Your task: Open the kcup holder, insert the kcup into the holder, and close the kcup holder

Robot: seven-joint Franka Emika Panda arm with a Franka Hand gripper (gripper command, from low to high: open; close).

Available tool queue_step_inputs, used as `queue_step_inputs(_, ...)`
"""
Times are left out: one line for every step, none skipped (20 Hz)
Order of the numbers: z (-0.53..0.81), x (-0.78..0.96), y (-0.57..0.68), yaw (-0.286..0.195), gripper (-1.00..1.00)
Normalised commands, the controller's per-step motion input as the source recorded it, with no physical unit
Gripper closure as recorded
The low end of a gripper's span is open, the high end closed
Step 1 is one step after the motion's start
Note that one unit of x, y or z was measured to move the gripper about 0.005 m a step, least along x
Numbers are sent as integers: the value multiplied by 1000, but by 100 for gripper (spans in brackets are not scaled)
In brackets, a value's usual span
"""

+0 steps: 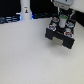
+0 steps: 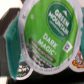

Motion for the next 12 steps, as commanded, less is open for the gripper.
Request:
queue_step_inputs(-199, 53, -39, -6, 100)
queue_step_inputs(-221, 56, -44, -8, 100)
queue_step_inputs(-240, 50, -51, -11, 100)
queue_step_inputs(-250, 34, -47, -11, 100)
queue_step_inputs(-245, 26, -50, -10, 100)
queue_step_inputs(-168, 22, -36, -8, 100)
queue_step_inputs(-94, 16, -26, 1, 100)
queue_step_inputs(-56, 8, -16, -5, 100)
queue_step_inputs(-5, -82, 25, 5, 100)
queue_step_inputs(-74, -90, 20, 4, 100)
queue_step_inputs(-128, -37, -21, -3, 100)
queue_step_inputs(-294, -28, -12, 6, 100)
